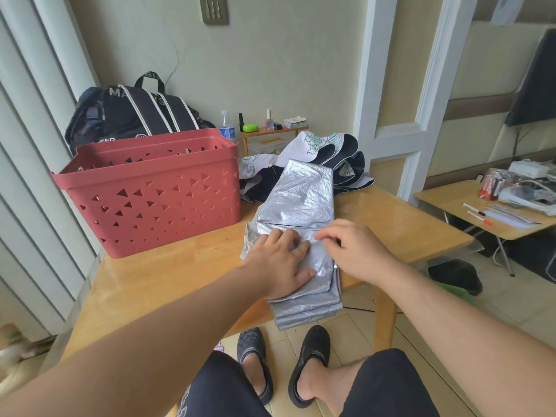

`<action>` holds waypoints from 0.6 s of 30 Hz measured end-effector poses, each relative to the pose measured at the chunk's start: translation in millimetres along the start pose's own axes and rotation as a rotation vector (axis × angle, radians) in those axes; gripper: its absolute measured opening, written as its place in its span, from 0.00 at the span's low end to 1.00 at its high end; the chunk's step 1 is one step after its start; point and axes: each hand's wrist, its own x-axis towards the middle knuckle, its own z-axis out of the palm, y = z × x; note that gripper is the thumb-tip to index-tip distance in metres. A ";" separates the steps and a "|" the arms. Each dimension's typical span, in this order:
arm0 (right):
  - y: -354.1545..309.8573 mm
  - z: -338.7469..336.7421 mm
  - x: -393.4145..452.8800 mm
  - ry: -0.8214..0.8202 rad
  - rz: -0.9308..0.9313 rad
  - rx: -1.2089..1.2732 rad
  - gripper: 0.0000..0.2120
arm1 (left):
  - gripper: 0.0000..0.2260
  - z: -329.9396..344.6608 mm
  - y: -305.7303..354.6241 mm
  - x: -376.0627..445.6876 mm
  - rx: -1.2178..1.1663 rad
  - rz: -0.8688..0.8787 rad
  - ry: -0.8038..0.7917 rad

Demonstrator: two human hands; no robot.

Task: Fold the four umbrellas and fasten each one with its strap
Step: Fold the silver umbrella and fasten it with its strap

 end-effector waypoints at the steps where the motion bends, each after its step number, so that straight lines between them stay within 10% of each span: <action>1: 1.9 4.0 7.1 0.011 0.043 0.033 0.11 | 0.41 -0.8 2.2 -2.3 -0.011 -0.010 -0.018; 13: 19.8 13.9 0.9 -0.211 0.022 -0.044 0.12 | 0.47 -3.3 18.0 -46.0 -0.216 -0.098 -0.316; 18: 21.1 17.1 -3.8 -0.249 0.047 0.053 0.14 | 0.32 -23.6 -5.7 -20.5 -0.403 -0.182 -0.112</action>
